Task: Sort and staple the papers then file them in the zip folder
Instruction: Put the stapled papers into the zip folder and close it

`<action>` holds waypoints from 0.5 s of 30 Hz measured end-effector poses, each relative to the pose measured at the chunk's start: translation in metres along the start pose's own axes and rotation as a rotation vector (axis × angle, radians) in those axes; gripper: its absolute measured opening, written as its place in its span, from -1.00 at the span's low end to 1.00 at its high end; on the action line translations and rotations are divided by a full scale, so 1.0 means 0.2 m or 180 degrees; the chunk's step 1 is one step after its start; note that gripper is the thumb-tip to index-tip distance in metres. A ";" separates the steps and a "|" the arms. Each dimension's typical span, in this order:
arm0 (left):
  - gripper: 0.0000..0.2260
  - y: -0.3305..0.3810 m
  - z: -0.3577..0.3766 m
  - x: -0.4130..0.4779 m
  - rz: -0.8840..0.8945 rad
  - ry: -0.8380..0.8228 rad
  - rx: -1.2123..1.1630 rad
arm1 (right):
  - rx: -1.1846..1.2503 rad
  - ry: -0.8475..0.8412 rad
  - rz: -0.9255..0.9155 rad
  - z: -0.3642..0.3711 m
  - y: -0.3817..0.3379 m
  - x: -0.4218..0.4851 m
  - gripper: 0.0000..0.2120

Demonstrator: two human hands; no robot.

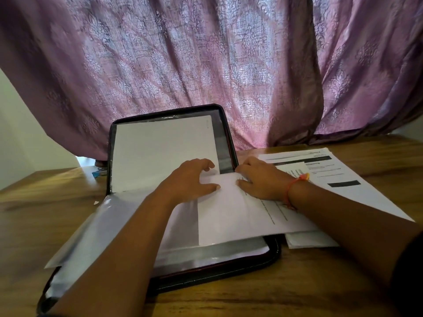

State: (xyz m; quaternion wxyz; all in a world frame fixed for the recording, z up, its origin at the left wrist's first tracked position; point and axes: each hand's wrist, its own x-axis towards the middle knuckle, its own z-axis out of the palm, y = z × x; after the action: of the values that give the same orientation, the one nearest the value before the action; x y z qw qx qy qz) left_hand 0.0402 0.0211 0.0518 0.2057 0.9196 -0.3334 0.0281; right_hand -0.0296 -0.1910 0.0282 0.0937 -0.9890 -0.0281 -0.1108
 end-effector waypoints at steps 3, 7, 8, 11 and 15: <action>-0.34 0.00 -0.01 -0.01 -0.0094 -0.0285 0.0050 | 0.0164 -0.0181 0.0134 -0.02 0.00 -0.01 -0.52; -0.26 -0.03 -0.01 -0.02 -0.0172 -0.0687 0.0060 | 0.0509 -0.0145 0.0143 -0.10 -0.01 -0.07 -0.58; -0.24 -0.04 0.00 -0.02 -0.0188 -0.0750 0.0062 | 0.0573 -0.0076 0.0183 -0.13 0.00 -0.08 -0.63; -0.22 -0.04 0.00 -0.02 -0.0223 -0.0863 0.0097 | 0.0373 0.0347 0.0581 -0.14 0.09 -0.09 -0.80; -0.20 -0.01 0.01 -0.03 -0.0218 -0.1108 0.0154 | -0.0301 0.0161 0.1490 -0.12 0.21 -0.13 -0.57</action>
State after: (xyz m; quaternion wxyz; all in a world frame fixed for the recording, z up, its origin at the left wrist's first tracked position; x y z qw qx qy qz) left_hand 0.0372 0.0256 0.0486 0.1235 0.9261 -0.3318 -0.1305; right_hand -0.0565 -0.2370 0.0383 0.0711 -0.9688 0.2095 -0.1120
